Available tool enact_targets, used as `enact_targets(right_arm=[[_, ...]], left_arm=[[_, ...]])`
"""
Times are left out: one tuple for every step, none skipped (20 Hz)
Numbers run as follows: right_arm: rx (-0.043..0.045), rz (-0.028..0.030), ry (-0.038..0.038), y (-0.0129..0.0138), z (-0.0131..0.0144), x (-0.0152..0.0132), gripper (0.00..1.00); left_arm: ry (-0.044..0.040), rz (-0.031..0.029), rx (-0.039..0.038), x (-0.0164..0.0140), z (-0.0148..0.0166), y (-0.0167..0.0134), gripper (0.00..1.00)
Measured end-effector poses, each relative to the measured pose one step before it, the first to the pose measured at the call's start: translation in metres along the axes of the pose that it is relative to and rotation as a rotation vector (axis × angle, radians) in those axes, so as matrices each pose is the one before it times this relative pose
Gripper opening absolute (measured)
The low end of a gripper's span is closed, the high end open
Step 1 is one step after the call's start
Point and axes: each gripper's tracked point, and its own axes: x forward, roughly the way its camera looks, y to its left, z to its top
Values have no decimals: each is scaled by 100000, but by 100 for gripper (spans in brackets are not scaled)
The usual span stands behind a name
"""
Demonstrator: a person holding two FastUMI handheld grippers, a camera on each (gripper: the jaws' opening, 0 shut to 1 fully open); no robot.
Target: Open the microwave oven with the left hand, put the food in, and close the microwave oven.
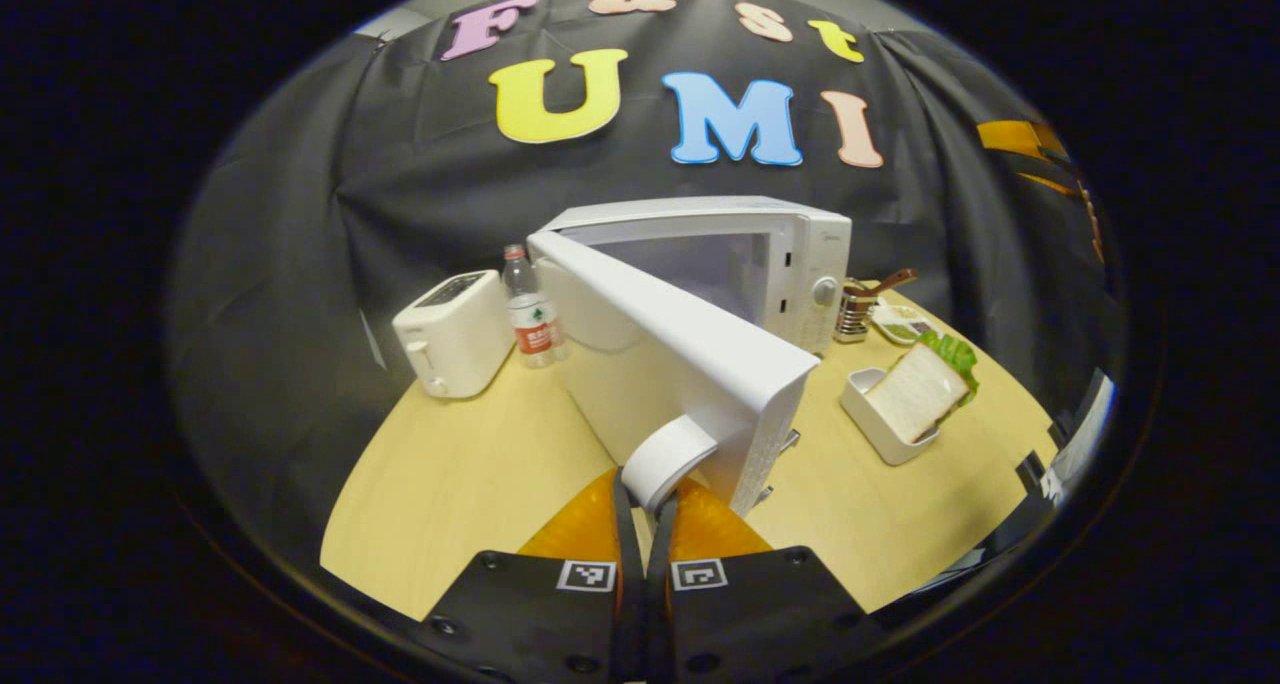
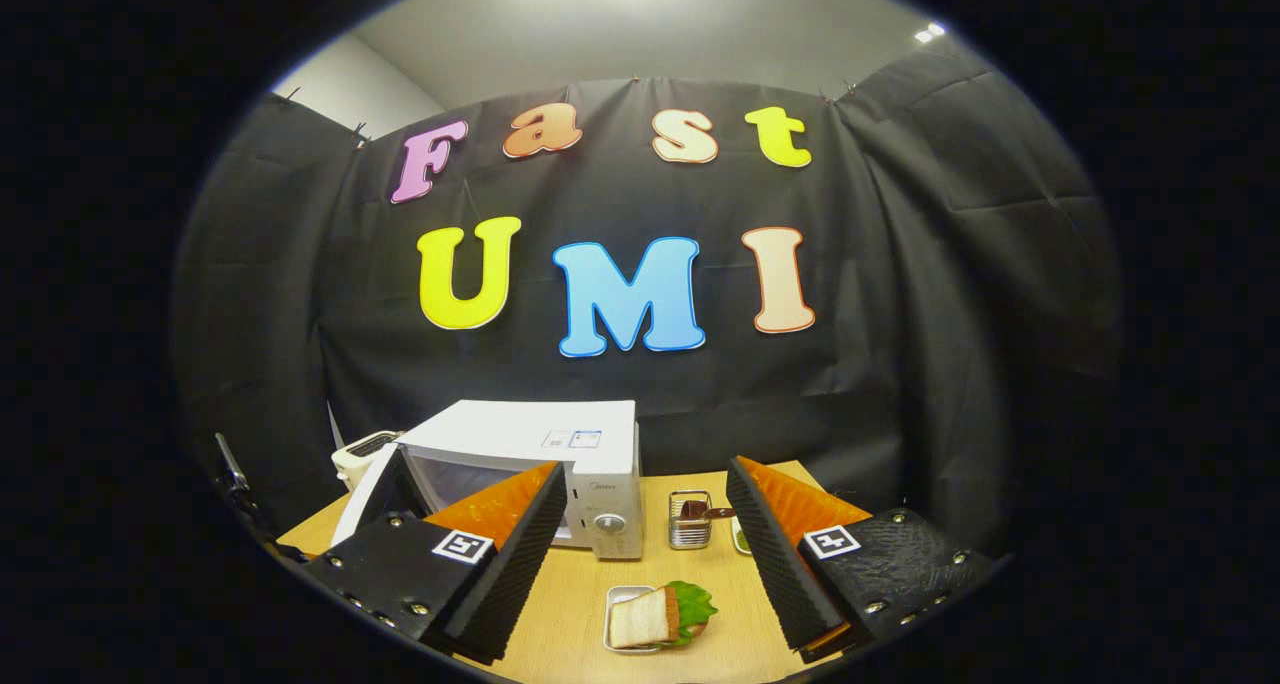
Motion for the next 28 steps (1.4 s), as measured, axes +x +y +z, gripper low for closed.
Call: enact_targets(right_arm=[[279,19,829,370,-343,-84,97],[210,-63,984,335,-434,-38,97],[301,-136,965,271,-356,36,92],[-18,-172,814,266,-316,25,97],[-29,-479,838,76,-265,40,97],[-16,-792,853,-190,-293,33,97],[-103,-994,854,-215,-118,68,97],[-72,-823,776,-190,-98,32,97],[-69,-1263,1104,-212,-331,157,97],[-71,-999,2196,-239,-368,232,97],[199,-723,1846,-237,-353,116,97],[95,-575,1112,-360,115,7,97],[-8,-389,705,-93,79,23,97],[-135,-207,788,-68,-177,179,97],[-120,-86,1272,-73,-220,194,97],[14,97,1679,-58,-432,304,97],[189,988,1700,85,-292,239,97],[102,2749,2181,458,-510,396,97],[-206,3900,2418,638,-472,262,97],[-327,2278,2029,31,-510,266,97],[-68,477,1472,-407,-266,253,97],[638,421,1168,-337,-207,155,97],[1210,748,1317,-171,-285,335,97],[1330,645,1840,-197,-625,417,97],[897,543,2189,-309,-570,341,97],[537,-125,2111,-463,-674,367,97],[-57,-345,2060,-539,-716,415,97],[-308,-658,2086,-607,-850,451,97]], left_arm=[[142,1609,-1205,-271,-597,1763,6],[99,838,-1670,-288,-385,1800,6],[173,16,-1959,-101,-353,1453,6],[-410,-1871,-2500,-77,-163,1110,6],[-346,-1560,-1038,-111,-75,1173,6],[-342,-2203,-26,-174,40,1033,6],[-497,-2022,495,21,-100,999,6],[-422,-2146,297,73,-120,970,6],[-778,-1712,-135,-43,-116,925,6],[-487,-1676,-703,-24,-119,868,6],[-594,-1019,-946,-280,29,969,6],[-278,-1060,-1166,3,36,644,6],[-403,-805,-403,99,-84,422,6],[-133,-801,292,98,111,302,6],[-103,-635,542,42,-2,94,6],[-91,-592,491,-11,149,57,6],[-176,-324,335,-27,-67,64,6],[-435,-314,-164,79,48,65,7],[-180,16,-571,-74,-45,191,7],[-518,66,-836,71,151,48,7],[-199,-464,-705,53,-282,-158,7],[-16,-507,-224,-96,-52,-220,9],[477,-1258,-523,23,-146,-443,11],[-17,-623,-597,-523,-76,-182,13],[-522,1136,-312,-484,-161,181,18],[694,1664,-1407,-475,-427,307,22],[1082,2235,-1851,-594,-654,519,18],[-4,1859,-1074,-864,-186,123,24]])
